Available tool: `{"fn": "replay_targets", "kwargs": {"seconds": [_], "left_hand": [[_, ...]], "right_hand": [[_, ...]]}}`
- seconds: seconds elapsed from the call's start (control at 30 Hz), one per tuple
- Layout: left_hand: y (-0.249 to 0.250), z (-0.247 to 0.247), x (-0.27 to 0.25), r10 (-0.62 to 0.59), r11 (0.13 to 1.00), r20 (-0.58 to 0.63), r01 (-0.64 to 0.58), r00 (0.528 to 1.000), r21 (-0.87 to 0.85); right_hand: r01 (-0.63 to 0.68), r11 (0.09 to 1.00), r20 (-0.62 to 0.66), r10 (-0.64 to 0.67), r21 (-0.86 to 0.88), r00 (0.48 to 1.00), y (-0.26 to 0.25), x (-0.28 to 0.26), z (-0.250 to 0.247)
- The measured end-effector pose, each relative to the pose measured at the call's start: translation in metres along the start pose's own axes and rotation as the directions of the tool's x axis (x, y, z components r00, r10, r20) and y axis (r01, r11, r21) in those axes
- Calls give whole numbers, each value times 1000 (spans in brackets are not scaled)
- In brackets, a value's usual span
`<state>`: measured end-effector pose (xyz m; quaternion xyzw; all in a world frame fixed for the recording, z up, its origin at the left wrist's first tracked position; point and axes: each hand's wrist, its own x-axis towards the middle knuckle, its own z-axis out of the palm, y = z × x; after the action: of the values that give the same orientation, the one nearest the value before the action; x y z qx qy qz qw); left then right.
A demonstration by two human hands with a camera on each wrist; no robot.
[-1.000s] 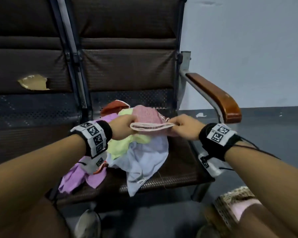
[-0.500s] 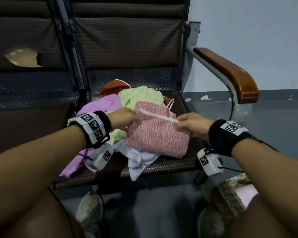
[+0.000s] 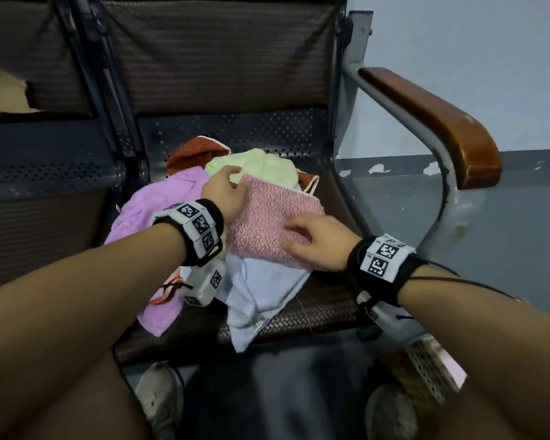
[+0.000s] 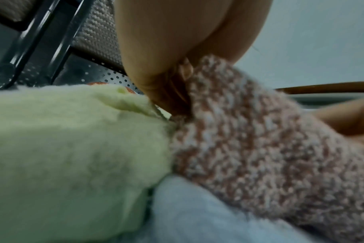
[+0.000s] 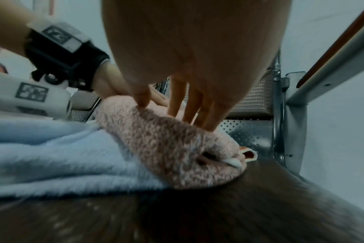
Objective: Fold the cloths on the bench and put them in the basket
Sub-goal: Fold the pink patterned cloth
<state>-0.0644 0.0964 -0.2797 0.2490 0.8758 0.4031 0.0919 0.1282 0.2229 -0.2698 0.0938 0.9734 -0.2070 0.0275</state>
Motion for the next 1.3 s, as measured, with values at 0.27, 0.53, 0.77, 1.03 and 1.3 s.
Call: {"fn": "replay_targets", "kwargs": {"seconds": [0.27,0.53,0.77,1.03,1.3], "left_hand": [[-1,-23,-59,363,875,521,-475,773,95],[-13,-25,-61,346,883,390,-436,853,171],[-6,-31,-54,261,965,214,-254,941,-62],[-3,-22,-48,-55,998,73,53,996,29],[2,-16,-65,-334,919,551,394,764,11]], "right_hand": [[-59,998,208,61,-19,976,13,-9,0],[-116,989,55,112,87,992,12,-20,-9],[-207,866,18,223,454,975,12,-30,-24],[-386,732,297,258,560,919,13,-28,-13],[-575,652,318,480,495,818,28,-29,-11]]}}
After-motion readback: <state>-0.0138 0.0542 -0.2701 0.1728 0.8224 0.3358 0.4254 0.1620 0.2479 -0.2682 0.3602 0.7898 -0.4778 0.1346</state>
